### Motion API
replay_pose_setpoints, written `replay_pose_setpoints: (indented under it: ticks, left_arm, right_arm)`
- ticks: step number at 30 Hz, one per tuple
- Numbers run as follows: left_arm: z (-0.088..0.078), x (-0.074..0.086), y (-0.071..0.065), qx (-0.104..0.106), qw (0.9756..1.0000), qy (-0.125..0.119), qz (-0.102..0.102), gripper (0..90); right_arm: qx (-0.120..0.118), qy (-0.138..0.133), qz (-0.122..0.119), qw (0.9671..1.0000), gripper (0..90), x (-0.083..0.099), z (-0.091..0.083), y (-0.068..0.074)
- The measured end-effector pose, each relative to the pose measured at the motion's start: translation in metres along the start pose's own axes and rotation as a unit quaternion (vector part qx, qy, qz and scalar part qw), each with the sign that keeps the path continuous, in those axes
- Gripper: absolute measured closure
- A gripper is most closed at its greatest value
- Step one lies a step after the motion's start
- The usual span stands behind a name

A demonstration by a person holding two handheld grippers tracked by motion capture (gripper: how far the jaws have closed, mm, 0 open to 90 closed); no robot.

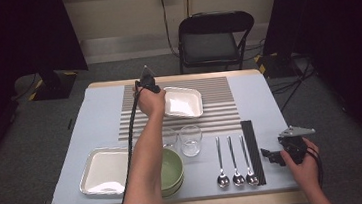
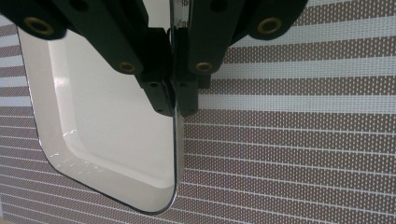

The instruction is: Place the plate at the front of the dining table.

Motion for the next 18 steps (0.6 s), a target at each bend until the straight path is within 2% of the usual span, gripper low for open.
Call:
replay_pose_setpoints:
  ticks: [10, 11, 18]
  left_arm:
    - [0.0023, -0.001, -0.0001, -0.001, 1.0, -0.008, -0.005, 87.3]
    - [0.002, -0.0003, 0.0004, -0.001, 1.0, -0.002, -0.002, 87.4]
    - [0.0038, -0.0006, -0.0003, -0.002, 0.9999, -0.006, -0.01, 86.8]
  right_arm:
    - [0.0, 0.0, 0.0, 1.0, 12.6, 0.0, 0.0, 0.0]
    - [0.0, 0.0, 0.0, 1.0, 12.7, 0.0, 0.0, 0.0]
    - [0.0, 0.0, 0.0, 1.0, 12.6, 0.0, 0.0, 0.0]
Point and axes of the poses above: each handheld gripper's, and its own axes: z roughly forward along the jaws, x roughly out of its underside, y roughly to its left, the point moved 7 cm from there along z, roughly forward along the jaws, and after that the axes turned 8 degrees about x, right-handed, at the moved point
